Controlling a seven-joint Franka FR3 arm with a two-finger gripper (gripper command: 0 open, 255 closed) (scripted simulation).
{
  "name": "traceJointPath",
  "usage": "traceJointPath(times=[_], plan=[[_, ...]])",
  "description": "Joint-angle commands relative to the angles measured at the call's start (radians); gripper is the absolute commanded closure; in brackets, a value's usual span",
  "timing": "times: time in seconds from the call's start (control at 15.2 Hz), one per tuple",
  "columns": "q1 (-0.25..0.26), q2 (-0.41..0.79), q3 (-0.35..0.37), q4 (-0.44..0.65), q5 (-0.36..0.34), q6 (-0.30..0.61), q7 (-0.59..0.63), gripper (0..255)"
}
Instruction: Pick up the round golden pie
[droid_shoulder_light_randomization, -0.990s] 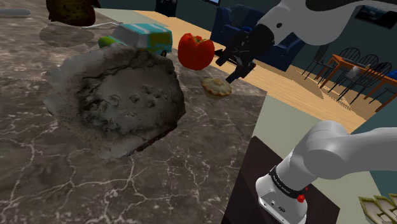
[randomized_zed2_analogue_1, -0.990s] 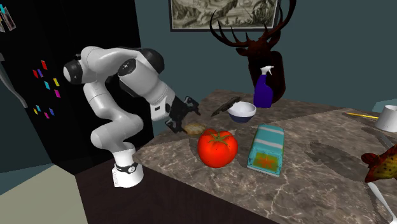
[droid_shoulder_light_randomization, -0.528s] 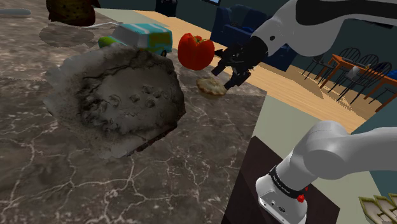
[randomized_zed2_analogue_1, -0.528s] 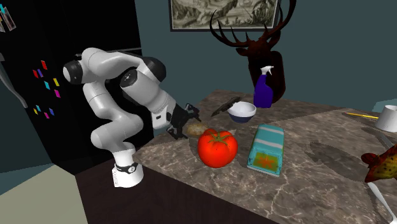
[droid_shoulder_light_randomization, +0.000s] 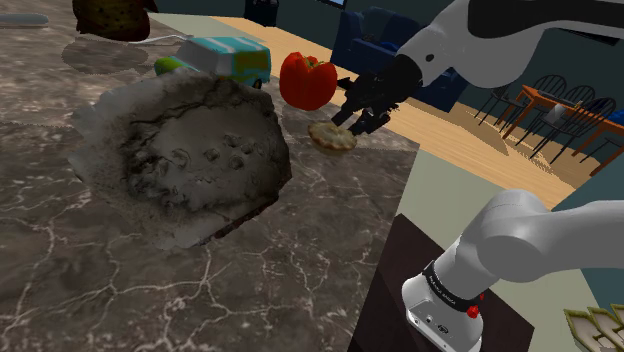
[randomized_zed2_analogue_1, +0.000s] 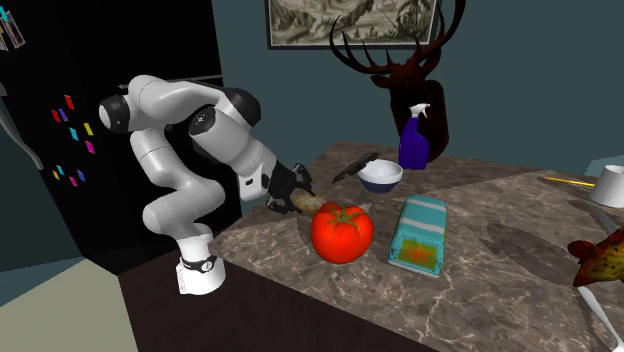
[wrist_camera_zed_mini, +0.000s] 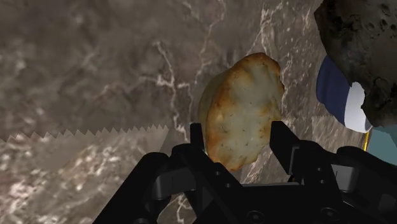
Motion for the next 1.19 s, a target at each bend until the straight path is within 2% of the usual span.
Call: traceJointPath(times=[0.0, 1.12], plan=[[0.001, 0.004, 0.004, -0.006, -0.001, -0.001, 0.001, 255], [-0.014, 0.017, -0.023, 0.183, -0.063, -0.150, 0.105, 255]])
